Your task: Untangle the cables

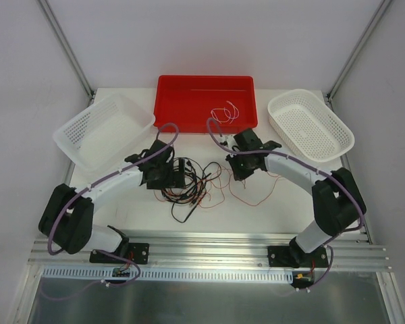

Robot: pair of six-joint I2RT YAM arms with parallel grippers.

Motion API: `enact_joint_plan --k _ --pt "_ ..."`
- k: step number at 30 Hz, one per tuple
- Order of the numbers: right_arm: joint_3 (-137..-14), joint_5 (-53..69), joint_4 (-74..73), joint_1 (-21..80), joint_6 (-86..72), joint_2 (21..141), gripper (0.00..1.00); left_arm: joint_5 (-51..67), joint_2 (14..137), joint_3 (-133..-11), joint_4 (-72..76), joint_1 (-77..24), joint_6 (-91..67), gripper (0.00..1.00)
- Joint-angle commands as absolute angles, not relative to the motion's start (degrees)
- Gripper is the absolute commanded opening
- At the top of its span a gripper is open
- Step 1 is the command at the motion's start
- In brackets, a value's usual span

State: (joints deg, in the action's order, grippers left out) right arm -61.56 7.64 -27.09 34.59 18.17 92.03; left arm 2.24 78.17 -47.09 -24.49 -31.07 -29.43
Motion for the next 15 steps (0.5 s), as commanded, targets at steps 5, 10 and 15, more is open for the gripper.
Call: enact_joint_plan --k 5,10,15 --pt "-70.1 3.4 -38.7 34.1 20.2 75.2 0.01 -1.1 85.7 -49.0 -22.8 -30.9 -29.5 0.99" --pt "-80.1 4.7 -47.5 30.5 21.3 66.5 0.01 -1.9 88.9 -48.7 -22.8 -30.2 -29.8 0.99" --pt "-89.2 2.6 -47.4 26.6 19.6 57.2 0.01 -1.8 90.1 -47.3 -22.8 -28.6 -30.1 0.99"
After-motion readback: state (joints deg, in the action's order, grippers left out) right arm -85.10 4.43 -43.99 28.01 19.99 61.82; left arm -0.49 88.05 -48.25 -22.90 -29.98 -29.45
